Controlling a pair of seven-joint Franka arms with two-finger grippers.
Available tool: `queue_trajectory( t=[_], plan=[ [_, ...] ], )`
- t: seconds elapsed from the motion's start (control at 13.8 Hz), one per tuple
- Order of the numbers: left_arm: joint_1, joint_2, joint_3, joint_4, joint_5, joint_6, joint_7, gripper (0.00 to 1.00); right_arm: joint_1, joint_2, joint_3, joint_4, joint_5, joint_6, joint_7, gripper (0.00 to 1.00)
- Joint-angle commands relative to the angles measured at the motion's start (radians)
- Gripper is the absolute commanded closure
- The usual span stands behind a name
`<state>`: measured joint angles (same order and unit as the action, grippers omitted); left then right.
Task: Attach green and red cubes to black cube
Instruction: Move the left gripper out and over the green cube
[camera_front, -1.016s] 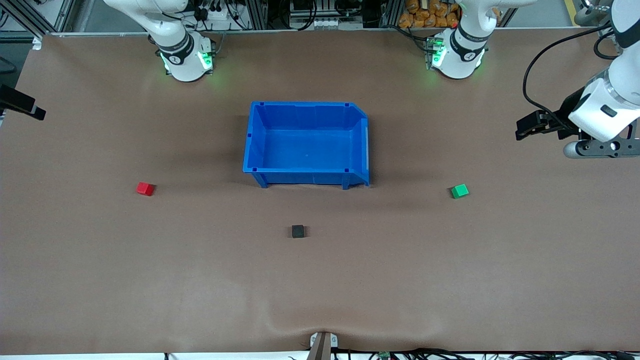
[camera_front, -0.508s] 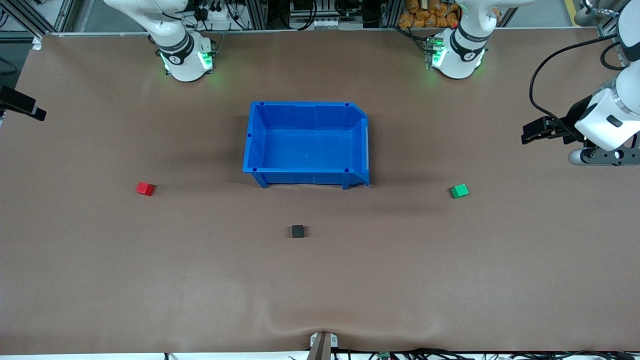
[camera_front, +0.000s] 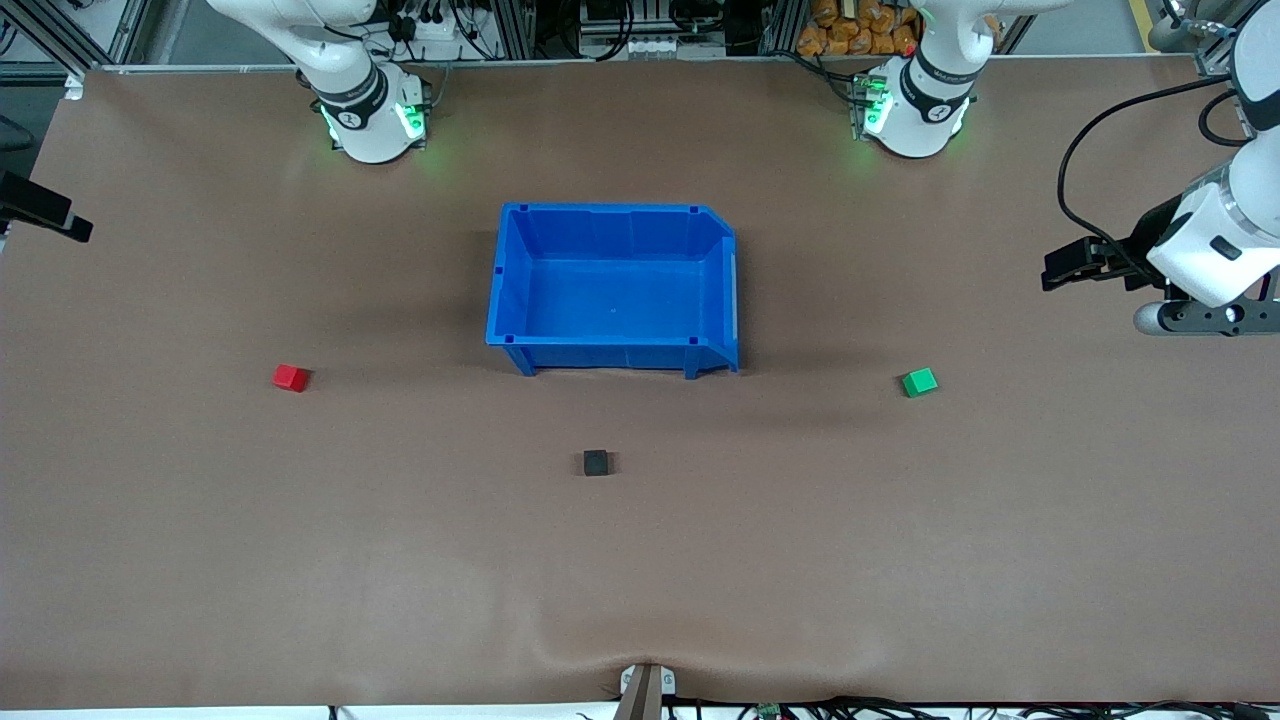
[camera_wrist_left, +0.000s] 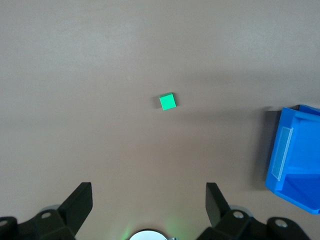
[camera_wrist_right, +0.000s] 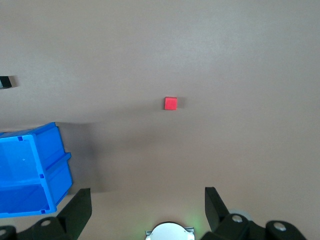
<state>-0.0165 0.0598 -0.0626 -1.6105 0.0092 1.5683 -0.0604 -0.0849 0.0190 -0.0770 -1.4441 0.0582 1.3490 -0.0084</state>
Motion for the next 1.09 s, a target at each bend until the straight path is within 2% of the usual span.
queue_trajectory(
  t=[0.0, 0.44, 0.73, 1.02],
  plan=[
    [0.007, 0.023, -0.003, 0.026, 0.012, -0.013, 0.017, 0.00, -0.016, 0.006, 0.008, 0.013, 0.000, -0.008, -0.001, 0.00],
    [0.009, 0.095, -0.005, 0.012, -0.002, 0.032, 0.014, 0.00, -0.025, 0.007, 0.008, 0.010, 0.000, -0.008, -0.001, 0.00],
    [0.026, 0.162, -0.006, 0.009, -0.002, 0.111, 0.011, 0.00, -0.033, 0.012, 0.008, 0.007, 0.000, -0.011, -0.001, 0.00],
    [0.020, 0.202, -0.013, -0.074, -0.002, 0.231, -0.007, 0.00, -0.036, 0.019, 0.008, 0.007, 0.002, -0.011, 0.002, 0.00]
  ],
)
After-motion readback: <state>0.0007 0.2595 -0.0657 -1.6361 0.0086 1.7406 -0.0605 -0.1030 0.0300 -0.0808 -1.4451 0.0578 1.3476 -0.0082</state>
